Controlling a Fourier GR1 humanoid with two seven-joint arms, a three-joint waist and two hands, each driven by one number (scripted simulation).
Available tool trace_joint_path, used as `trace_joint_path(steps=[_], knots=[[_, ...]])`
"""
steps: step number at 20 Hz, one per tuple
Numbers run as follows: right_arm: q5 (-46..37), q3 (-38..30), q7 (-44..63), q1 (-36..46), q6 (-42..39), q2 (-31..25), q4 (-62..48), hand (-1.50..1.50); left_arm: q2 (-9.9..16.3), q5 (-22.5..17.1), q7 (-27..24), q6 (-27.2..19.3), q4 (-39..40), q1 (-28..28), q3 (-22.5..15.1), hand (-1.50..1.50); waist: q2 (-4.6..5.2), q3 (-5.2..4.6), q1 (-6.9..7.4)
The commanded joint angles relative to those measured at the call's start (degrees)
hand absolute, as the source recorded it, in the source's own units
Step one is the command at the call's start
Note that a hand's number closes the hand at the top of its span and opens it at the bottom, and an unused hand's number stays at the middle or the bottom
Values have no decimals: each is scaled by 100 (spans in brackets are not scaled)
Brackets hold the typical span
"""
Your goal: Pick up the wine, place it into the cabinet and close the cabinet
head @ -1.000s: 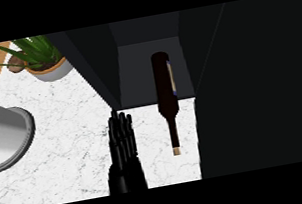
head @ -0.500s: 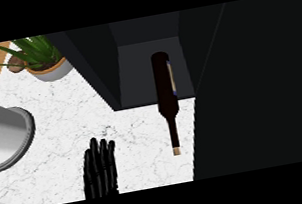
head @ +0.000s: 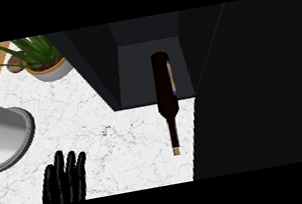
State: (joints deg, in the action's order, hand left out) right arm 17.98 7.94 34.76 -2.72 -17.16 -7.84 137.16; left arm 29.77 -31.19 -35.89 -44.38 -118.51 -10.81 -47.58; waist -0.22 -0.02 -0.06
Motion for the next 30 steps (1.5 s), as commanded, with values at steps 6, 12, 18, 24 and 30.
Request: trace_joint_path(steps=[6,12,18,24,30], knots=[[505,1268,721,-741,150,301,889,150,734,-657,-296,819,-555,-764,1141,-150,-16,-5,30],[237,1890,826,-372,-64,129,1171,150,1099,-1061,-616,1391,-581,-1521,1784,-150,-22,-8,64],[-634,3259,986,-370,476,590,1276,150,1385,-1520,-411,1817,-398,-1550,2620,-150,-43,-13,-37],[-1355,4203,1048,254,1471,779,853,150,1634,-1848,-334,2287,-593,-1948,3137,-150,-56,-20,15],[-2202,4841,603,731,2316,776,300,150,1854,-2047,-257,2785,-475,-2159,3657,-150,-52,-16,56]])
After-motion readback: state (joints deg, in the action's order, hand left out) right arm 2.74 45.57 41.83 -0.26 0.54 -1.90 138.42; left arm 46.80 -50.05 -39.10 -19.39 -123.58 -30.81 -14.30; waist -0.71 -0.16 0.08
